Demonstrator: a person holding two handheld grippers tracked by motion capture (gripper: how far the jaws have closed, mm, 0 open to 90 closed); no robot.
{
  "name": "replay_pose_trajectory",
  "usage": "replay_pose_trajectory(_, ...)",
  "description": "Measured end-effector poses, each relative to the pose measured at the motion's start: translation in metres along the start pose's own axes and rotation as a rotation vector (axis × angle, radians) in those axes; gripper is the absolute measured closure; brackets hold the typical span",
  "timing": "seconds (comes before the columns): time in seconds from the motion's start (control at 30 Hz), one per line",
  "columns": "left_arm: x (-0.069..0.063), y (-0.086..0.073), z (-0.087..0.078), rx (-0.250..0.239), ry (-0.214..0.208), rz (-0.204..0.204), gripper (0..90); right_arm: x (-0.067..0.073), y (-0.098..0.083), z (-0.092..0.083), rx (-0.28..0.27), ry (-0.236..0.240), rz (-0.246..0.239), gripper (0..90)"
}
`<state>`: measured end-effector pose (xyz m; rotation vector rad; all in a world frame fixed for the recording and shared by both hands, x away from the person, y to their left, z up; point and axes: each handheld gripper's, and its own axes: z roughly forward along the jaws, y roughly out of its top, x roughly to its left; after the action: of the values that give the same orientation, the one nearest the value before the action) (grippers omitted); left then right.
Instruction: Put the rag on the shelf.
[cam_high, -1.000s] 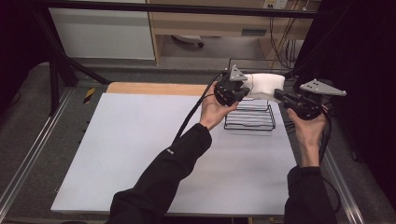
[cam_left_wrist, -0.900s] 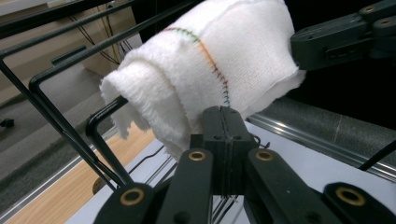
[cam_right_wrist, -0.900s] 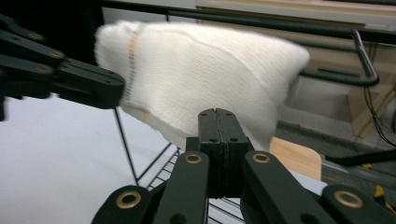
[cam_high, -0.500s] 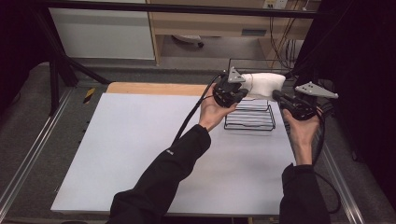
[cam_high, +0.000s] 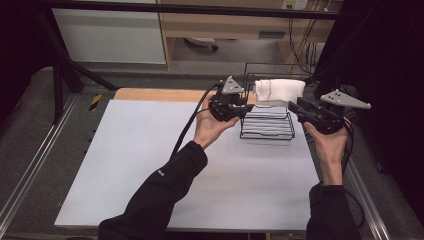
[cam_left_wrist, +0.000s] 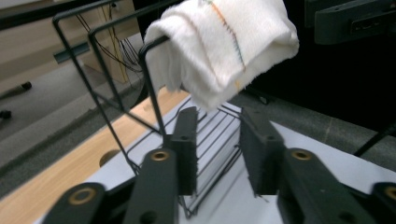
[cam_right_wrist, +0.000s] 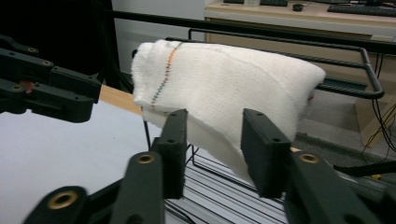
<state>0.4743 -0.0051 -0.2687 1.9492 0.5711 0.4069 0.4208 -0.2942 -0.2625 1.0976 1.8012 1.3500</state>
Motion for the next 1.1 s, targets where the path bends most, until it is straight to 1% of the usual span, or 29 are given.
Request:
replay_pose_trajectory(0.1, 0.003, -0.01, -0.014, 0.009, 0.003, -0.004, 58.2, 0.007, -0.001, 0.0, 0.004, 0.019, 0.013, 45.6)
replay_pose_trajectory(0.13, 0.004, -0.014, -0.018, 0.015, 0.002, -0.007, 56.1, 0.009, -0.002, 0.0, 0.005, 0.023, 0.019, 43.1)
replay_pose_trajectory(0.23, 0.009, -0.028, -0.032, 0.036, 0.006, -0.023, 49.0, 0.017, -0.006, 0.002, 0.014, 0.029, 0.013, 34.1)
replay_pose_trajectory(0.3, 0.013, -0.037, -0.041, 0.053, 0.013, -0.035, 43.7, 0.022, -0.01, 0.005, 0.032, 0.039, 0.016, 28.6)
replay_pose_trajectory(0.37, 0.017, -0.048, -0.05, 0.062, 0.018, -0.044, 39.2, 0.027, -0.015, 0.008, 0.056, 0.053, 0.009, 24.3)
replay_pose_trajectory(0.43, 0.022, -0.059, -0.06, 0.068, 0.021, -0.061, 35.3, 0.033, -0.02, 0.01, 0.065, 0.063, 0.01, 21.6)
replay_pose_trajectory(0.5, 0.026, -0.07, -0.071, 0.075, 0.028, -0.072, 32.3, 0.038, -0.026, 0.012, 0.072, 0.082, 0.013, 16.9)
replay_pose_trajectory(0.57, 0.03, -0.082, -0.081, 0.078, 0.026, -0.088, 29.4, 0.044, -0.032, 0.014, 0.079, 0.091, 0.013, 13.2)
replay_pose_trajectory(0.63, 0.034, -0.095, -0.092, 0.079, 0.036, -0.093, 25.7, 0.051, -0.039, 0.016, 0.081, 0.105, 0.015, 11.5)
replay_pose_trajectory(0.7, 0.037, -0.108, -0.101, 0.076, 0.04, -0.105, 24.2, 0.056, -0.046, 0.019, 0.086, 0.113, 0.024, 9.5)
replay_pose_trajectory(0.83, 0.042, -0.136, -0.117, 0.085, 0.063, -0.124, 20.1, 0.064, -0.058, 0.024, 0.123, 0.129, 0.03, 6.5)
replay_pose_trajectory(0.97, 0.045, -0.164, -0.132, 0.115, 0.092, -0.136, 17.6, 0.068, -0.07, 0.026, 0.152, 0.152, 0.039, 4.8)
replay_pose_trajectory(1.0, 0.045, -0.17, -0.136, 0.131, 0.113, -0.137, 17.4, 0.069, -0.073, 0.026, 0.157, 0.156, 0.041, 4.5)
replay_pose_trajectory(1.03, 0.044, -0.177, -0.139, 0.152, 0.142, -0.127, 17.3, 0.07, -0.077, 0.026, 0.165, 0.159, 0.041, 4.3)
replay_pose_trajectory(1.07, 0.044, -0.185, -0.142, 0.166, 0.157, -0.116, 16.3, 0.071, -0.081, 0.026, 0.168, 0.161, 0.045, 4.1)
replay_pose_trajectory(1.1, 0.044, -0.192, -0.146, 0.177, 0.159, -0.121, 13.7, 0.071, -0.085, 0.026, 0.172, 0.165, 0.046, 3.7)
